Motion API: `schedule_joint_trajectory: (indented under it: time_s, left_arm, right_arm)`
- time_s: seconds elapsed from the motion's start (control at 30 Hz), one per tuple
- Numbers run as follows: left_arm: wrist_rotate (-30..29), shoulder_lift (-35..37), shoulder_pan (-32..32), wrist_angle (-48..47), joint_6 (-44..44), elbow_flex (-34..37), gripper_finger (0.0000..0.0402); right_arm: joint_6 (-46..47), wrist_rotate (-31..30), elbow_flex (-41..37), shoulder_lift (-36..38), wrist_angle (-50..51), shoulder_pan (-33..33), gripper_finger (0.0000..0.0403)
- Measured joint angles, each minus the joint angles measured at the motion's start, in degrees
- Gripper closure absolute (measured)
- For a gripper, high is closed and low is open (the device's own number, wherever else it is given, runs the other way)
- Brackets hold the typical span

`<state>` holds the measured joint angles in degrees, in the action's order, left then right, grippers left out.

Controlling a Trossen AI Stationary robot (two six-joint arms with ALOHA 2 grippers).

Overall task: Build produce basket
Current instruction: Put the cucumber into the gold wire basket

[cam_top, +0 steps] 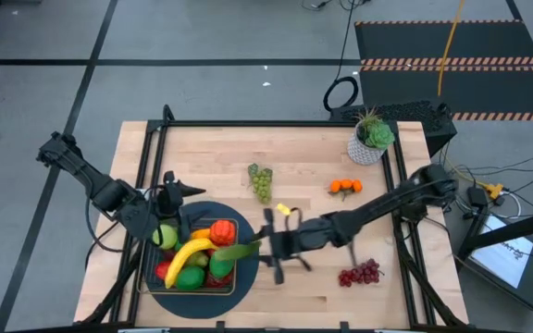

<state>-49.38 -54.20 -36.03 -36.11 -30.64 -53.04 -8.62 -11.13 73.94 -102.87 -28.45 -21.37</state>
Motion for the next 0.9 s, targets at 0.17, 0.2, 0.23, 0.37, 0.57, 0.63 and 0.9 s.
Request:
schedule_joint_trajectory:
  time_s: [0.17, 0.2, 0.23, 0.37, 0.57, 0.63, 0.9]
  left_arm:
    - [-0.08, 0.2, 0.0, -2.59, -3.11, 0.0, 0.0128]
    - [-0.1, 0.2, 0.0, -2.5, -3.27, 0.0, 0.0128]
    - [-0.11, 0.22, 0.0, -2.46, -3.57, 0.0, 0.0128]
    - [-0.11, 0.2, 0.0, -2.3, -3.73, 0.0, 0.0128]
    - [-0.11, 0.22, 0.0, -2.2, -2.94, 0.0, 0.0128]
    - [-0.09, 0.22, 0.0, -2.18, -2.92, 0.0, 0.0128]
    - [-0.05, 0.22, 0.0, -0.67, -2.59, 0.0, 0.0128]
  right_arm:
    - [-3.75, 3.99, 7.92, -8.97, 0.03, 1.25, 0.0261]
    - [-4.92, 3.97, 9.33, -10.58, 0.24, 1.27, 0.0261]
    - [-6.39, 4.01, 10.63, -12.0, 0.09, 1.27, 0.0261]
    - [-13.62, 4.16, 14.07, -16.29, 0.04, 1.15, 0.0261]
    - [-18.46, 3.9, 15.6, -19.11, -1.31, 1.45, 0.0261]
    - [-18.46, 3.9, 15.6, -19.23, -1.2, 1.8, 0.0261]
    - [-16.11, 3.73, 15.6, -19.17, -0.76, 3.1, 0.0258]
